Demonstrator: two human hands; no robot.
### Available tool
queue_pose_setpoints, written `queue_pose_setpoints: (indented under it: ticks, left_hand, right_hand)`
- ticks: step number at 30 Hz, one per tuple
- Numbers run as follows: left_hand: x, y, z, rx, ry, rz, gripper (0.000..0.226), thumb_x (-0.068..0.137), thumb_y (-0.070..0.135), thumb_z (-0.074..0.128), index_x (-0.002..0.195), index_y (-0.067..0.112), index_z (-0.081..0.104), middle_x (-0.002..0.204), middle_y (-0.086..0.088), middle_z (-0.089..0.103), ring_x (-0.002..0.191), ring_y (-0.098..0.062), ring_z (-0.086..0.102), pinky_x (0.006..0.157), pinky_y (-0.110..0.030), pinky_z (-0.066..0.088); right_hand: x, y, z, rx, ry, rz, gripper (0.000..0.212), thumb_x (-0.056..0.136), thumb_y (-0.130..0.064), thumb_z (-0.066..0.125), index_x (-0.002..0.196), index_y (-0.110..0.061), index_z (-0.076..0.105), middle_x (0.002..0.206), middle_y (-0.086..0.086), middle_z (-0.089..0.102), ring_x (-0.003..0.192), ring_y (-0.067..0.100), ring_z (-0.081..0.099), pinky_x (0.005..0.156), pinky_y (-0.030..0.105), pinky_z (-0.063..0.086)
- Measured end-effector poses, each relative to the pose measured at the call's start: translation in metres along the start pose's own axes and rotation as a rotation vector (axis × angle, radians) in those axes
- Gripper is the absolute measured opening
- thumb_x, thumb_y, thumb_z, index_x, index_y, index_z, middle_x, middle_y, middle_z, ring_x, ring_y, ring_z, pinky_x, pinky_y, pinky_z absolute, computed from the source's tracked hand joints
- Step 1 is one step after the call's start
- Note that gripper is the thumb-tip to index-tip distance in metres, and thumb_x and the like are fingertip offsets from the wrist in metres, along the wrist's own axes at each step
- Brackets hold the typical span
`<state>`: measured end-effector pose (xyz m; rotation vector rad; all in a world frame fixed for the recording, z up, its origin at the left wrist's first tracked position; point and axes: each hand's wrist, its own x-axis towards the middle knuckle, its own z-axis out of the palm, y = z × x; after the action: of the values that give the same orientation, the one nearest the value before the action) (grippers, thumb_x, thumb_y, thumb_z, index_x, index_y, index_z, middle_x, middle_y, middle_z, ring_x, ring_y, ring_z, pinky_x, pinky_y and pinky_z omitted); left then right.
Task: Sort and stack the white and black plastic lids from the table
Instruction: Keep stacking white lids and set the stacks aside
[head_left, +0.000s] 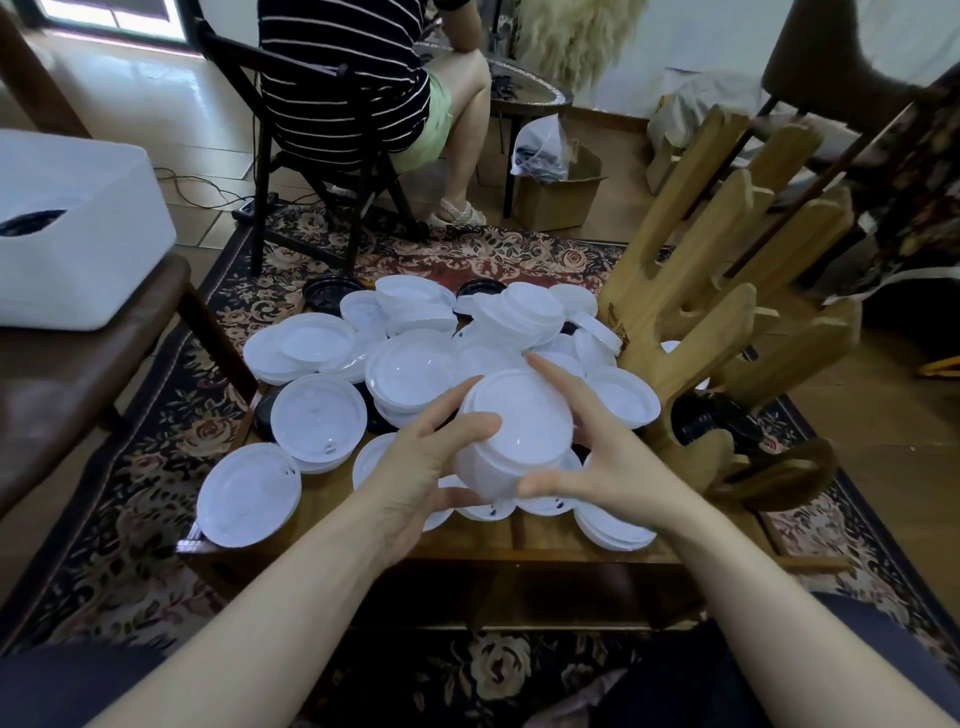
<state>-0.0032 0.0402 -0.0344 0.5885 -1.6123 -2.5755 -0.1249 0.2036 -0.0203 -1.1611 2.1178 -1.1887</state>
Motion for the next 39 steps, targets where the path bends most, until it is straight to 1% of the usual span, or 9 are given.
queue_pose_setpoints:
  ticks: [3,6,12,16,22,26,28,31,39]
  left_hand:
    - [0.003,0.000,-0.006,-0.030,0.069,-0.009,0.070,0.057,0.041,0.079,0.126,0.045,0.064,0.131,0.004,0.064,0.118,-0.025,0.060,0.072,-0.035,0.061]
    - [0.005,0.000,-0.010,-0.049,0.095,-0.019,0.075,0.052,0.043,0.083,0.125,0.046,0.065,0.131,0.004,0.063,0.118,-0.025,0.060,0.072,-0.037,0.061]
    - [0.006,-0.001,-0.008,-0.038,0.087,-0.027,0.080,0.047,0.049,0.082,0.124,0.049,0.065,0.131,0.006,0.063,0.120,-0.024,0.060,0.075,-0.037,0.061]
    - [0.004,0.000,-0.009,-0.056,0.093,-0.007,0.075,0.054,0.044,0.084,0.126,0.050,0.063,0.130,0.008,0.064,0.121,-0.022,0.059,0.078,-0.038,0.061]
    - [0.004,0.005,-0.007,-0.070,0.099,0.034,0.072,0.066,0.037,0.085,0.131,0.054,0.057,0.135,0.006,0.059,0.124,-0.021,0.056,0.084,-0.041,0.061]
    - [0.005,0.006,-0.006,-0.088,0.106,0.051,0.065,0.066,0.043,0.077,0.126,0.056,0.059,0.138,0.008,0.057,0.126,-0.020,0.054,0.080,-0.040,0.062]
    - [0.006,0.006,-0.004,-0.096,0.110,0.054,0.064,0.066,0.042,0.078,0.126,0.055,0.060,0.139,0.009,0.056,0.127,-0.020,0.053,0.080,-0.041,0.062]
    - [0.005,0.006,-0.001,-0.087,0.116,0.058,0.071,0.065,0.039,0.086,0.129,0.052,0.058,0.139,0.007,0.056,0.126,-0.021,0.054,0.081,-0.041,0.062]
    - [0.004,0.007,0.002,-0.086,0.110,0.077,0.072,0.064,0.043,0.080,0.132,0.051,0.056,0.139,0.009,0.057,0.125,-0.018,0.056,0.086,-0.044,0.061]
  right_hand:
    - [0.006,0.012,-0.027,-0.047,0.163,0.085,0.078,0.079,-0.057,0.071,0.146,-0.037,0.038,0.138,-0.015,0.049,0.127,-0.002,0.047,0.103,0.027,0.044]
    - [0.012,0.035,-0.046,-0.399,0.352,0.217,0.060,0.089,-0.041,0.067,0.142,-0.024,0.045,0.132,-0.005,0.051,0.124,0.010,0.047,0.098,0.035,0.043]
    - [0.020,0.066,-0.036,-0.947,0.262,0.392,0.028,0.095,-0.028,0.057,0.119,-0.016,0.062,0.120,0.006,0.057,0.115,0.026,0.046,0.081,0.035,0.042]
    - [0.020,0.065,-0.030,-1.052,0.339,0.399,0.020,0.098,-0.020,0.050,0.110,-0.015,0.064,0.110,0.005,0.061,0.105,0.027,0.051,0.073,0.034,0.036]
    - [0.006,0.026,-0.039,-0.659,0.649,0.344,0.014,0.097,-0.022,0.052,0.103,-0.014,0.062,0.093,0.001,0.065,0.086,0.023,0.058,0.069,0.035,0.042]
    - [-0.004,-0.005,-0.047,0.230,0.731,0.306,0.005,0.097,-0.014,0.058,0.095,-0.012,0.062,0.078,-0.004,0.065,0.067,0.007,0.058,0.062,0.021,0.048]
    - [-0.005,-0.013,-0.049,0.633,0.638,0.306,0.007,0.096,-0.011,0.056,0.092,-0.013,0.061,0.077,-0.003,0.067,0.065,0.007,0.062,0.059,0.020,0.053]
    - [-0.002,-0.013,-0.049,0.936,0.450,0.294,0.010,0.092,-0.016,0.054,0.099,-0.014,0.061,0.080,-0.002,0.068,0.069,0.010,0.064,0.059,0.022,0.055]
    - [0.005,-0.017,-0.032,1.038,0.134,0.217,0.042,0.088,-0.009,0.053,0.130,-0.010,0.056,0.098,0.002,0.070,0.076,0.012,0.066,0.061,0.024,0.058]
